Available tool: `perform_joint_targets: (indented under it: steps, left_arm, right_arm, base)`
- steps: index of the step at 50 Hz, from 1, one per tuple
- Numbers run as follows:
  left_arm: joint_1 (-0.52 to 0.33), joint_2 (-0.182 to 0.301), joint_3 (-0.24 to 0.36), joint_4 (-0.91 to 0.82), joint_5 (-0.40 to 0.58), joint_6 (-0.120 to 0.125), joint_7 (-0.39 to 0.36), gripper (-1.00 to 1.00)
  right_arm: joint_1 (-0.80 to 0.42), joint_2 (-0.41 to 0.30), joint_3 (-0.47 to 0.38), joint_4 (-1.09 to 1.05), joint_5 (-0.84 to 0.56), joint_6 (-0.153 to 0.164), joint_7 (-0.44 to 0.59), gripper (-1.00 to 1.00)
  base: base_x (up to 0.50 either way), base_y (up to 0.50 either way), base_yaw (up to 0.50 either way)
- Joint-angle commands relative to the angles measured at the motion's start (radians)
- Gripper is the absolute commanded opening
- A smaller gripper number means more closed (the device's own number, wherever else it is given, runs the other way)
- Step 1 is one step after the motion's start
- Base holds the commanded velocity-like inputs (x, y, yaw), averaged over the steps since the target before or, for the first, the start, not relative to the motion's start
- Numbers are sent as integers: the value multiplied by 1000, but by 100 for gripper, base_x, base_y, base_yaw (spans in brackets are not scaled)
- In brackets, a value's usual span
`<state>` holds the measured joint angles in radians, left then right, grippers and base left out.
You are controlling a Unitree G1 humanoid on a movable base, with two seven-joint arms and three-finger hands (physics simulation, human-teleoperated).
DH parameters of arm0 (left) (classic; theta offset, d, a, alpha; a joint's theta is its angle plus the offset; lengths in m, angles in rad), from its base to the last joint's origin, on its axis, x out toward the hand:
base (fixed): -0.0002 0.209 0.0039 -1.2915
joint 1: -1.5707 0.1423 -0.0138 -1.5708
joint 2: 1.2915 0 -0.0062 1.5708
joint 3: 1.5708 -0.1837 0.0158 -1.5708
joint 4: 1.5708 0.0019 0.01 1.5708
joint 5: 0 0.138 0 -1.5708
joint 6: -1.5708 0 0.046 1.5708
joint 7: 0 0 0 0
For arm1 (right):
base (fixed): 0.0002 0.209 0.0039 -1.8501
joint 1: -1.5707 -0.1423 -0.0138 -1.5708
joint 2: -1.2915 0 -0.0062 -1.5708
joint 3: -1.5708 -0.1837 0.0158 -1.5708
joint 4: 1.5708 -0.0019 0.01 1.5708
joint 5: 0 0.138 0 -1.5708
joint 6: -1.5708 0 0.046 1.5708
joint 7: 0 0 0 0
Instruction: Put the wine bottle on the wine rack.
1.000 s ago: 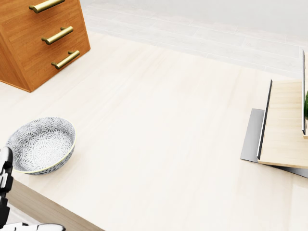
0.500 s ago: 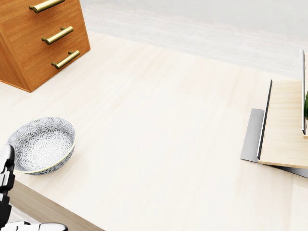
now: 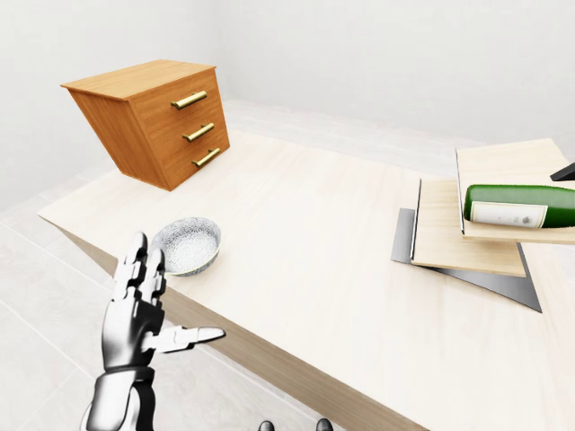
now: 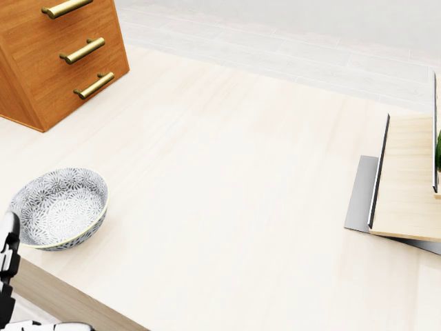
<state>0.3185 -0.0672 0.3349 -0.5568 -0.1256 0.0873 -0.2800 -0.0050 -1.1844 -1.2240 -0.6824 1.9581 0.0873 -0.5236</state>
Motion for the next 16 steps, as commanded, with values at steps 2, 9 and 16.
perform_joint_targets:
  steps: [2, 9, 16]
  left_arm:
    - [6, -4, 0, -20, -3, 0, -2, 100]
    - [4, -4, 3, -40, -5, 0, -2, 100]
    - [7, -6, 7, -52, -5, 0, -5, 100]
  right_arm:
    - [84, -117, -44, -67, 14, 0, 0, 100]
    - [166, -151, -94, -110, 14, 0, 0, 100]
    - [291, -162, -176, -187, 14, 0, 0, 100]
  base:
    - [0, 0, 0]
    - [0, 0, 0]
    - [0, 0, 0]
